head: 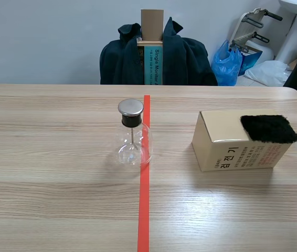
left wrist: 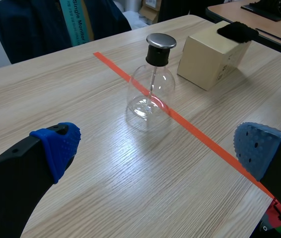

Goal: Do the electroscope experiment.
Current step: 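Rub the plate on the fur, then bring the plate to the electroscope and point at the metal foil, then move the plate toward and away from the electroscope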

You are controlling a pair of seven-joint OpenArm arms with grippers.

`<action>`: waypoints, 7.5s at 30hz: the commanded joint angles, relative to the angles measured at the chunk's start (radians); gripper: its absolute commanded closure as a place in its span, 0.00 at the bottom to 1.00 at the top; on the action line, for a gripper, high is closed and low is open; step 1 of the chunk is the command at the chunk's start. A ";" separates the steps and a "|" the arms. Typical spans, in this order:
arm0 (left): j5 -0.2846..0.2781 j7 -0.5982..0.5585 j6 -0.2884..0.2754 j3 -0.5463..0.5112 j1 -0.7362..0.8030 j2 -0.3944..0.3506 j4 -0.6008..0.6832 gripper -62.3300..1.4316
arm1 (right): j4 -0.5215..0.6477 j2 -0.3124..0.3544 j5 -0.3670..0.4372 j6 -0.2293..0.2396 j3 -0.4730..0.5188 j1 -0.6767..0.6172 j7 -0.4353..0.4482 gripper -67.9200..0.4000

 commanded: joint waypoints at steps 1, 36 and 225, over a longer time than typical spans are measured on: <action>-0.006 -0.013 -0.006 -0.003 -0.008 0.002 0.016 0.00 | 0.097 0.043 0.052 -0.021 0.031 0.016 -0.028 0.98; 0.530 -0.016 0.101 0.664 -1.049 0.418 -0.716 0.93 | 0.611 0.208 0.413 0.127 0.195 0.264 -0.241 0.98; 0.529 0.009 0.232 0.802 -1.119 0.520 -0.797 0.93 | -0.391 -0.208 -0.226 0.167 -0.512 0.358 0.456 0.98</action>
